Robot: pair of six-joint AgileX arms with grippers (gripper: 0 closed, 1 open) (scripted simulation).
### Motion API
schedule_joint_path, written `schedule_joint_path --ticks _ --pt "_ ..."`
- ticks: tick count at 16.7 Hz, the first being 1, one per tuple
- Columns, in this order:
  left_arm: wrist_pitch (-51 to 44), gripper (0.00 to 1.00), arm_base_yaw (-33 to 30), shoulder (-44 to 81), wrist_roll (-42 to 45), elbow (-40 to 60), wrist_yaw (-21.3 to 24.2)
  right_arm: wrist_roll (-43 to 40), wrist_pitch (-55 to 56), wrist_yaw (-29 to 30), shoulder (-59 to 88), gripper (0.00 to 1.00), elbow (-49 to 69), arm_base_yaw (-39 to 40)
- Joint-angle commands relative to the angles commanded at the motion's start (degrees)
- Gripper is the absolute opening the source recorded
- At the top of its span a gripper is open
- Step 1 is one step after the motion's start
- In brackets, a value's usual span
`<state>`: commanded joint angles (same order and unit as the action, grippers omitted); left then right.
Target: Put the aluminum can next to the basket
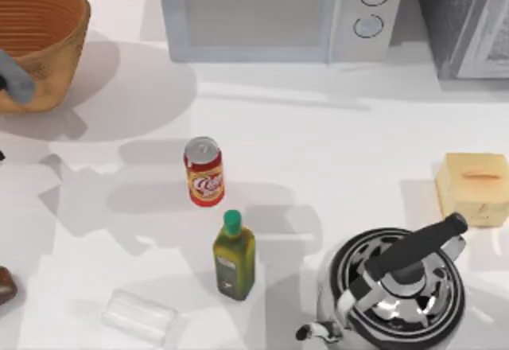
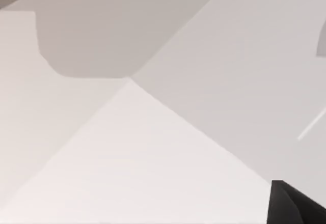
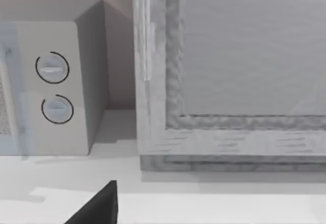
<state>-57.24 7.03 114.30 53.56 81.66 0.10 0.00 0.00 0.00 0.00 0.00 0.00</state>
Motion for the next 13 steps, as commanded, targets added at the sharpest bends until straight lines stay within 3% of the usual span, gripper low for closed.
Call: schedule_joint_path --ticks 7,13 --pt "-0.6 0.00 -1.1 -0.2 -1.8 1.8 0.3 0.0 0.0 0.0 0.0 1.00 0.0 0.0" --pt "-6.8 0.00 -10.9 1.0 -17.6 18.1 2.6 0.0 0.0 0.0 0.0 1.00 0.0 0.0"
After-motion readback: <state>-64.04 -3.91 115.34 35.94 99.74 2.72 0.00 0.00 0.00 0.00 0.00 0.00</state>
